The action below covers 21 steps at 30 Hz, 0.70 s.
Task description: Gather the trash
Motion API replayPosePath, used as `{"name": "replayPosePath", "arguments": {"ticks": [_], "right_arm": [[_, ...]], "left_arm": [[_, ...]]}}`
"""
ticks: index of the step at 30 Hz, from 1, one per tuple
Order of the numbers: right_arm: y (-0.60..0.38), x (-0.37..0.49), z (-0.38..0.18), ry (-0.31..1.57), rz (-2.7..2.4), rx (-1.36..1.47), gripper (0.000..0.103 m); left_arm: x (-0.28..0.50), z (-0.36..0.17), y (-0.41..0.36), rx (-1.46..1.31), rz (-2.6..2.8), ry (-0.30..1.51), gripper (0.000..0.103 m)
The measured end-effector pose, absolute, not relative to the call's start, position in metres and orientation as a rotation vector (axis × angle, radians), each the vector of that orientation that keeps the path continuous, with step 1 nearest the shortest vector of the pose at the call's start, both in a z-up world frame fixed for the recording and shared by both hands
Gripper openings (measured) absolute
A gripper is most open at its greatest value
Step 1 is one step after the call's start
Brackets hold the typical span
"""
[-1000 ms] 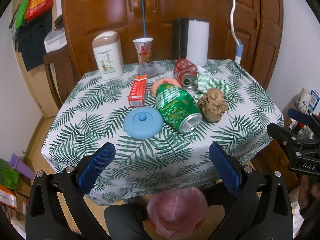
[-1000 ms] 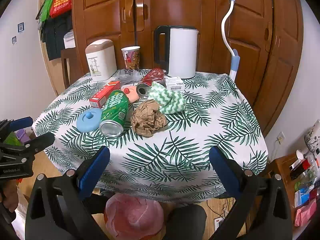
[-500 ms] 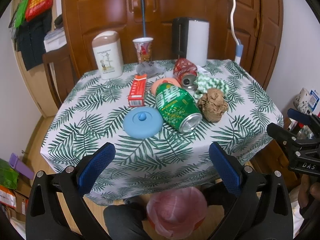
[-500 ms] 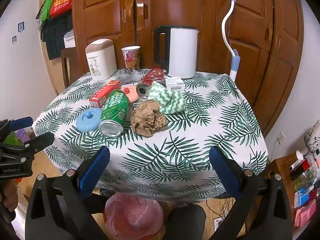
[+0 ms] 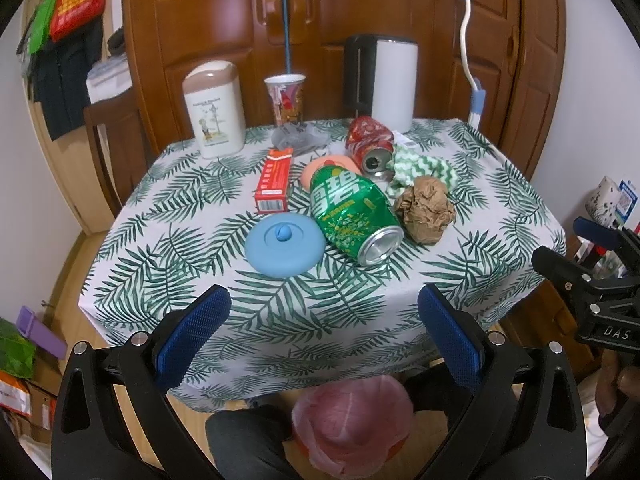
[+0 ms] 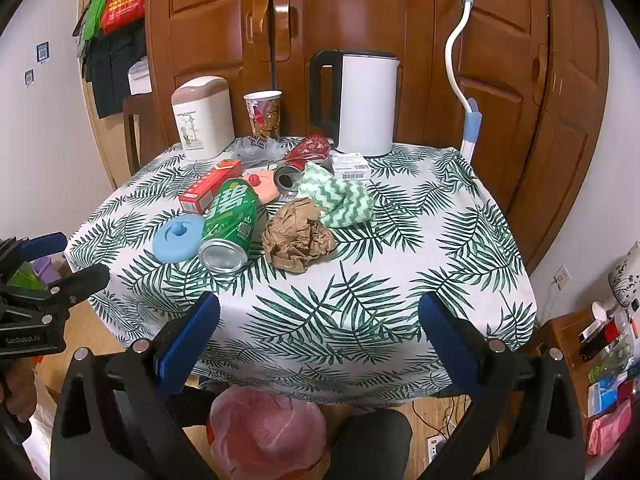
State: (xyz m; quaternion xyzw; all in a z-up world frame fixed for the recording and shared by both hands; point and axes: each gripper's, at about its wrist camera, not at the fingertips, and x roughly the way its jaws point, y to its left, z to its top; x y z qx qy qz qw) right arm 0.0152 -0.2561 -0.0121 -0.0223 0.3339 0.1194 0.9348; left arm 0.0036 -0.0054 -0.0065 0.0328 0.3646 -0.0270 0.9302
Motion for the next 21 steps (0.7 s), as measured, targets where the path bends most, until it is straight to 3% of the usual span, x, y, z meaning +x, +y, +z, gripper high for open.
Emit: {"name": "replayPosePath", "arguments": {"ticks": [21], "right_arm": [[-0.2558, 0.0158, -0.0132, 0.685, 0.243, -0.049, 0.098]], "left_arm": [[0.0071, -0.0084, -0.0045, 0.058, -0.059, 0.747, 0.097]]}}
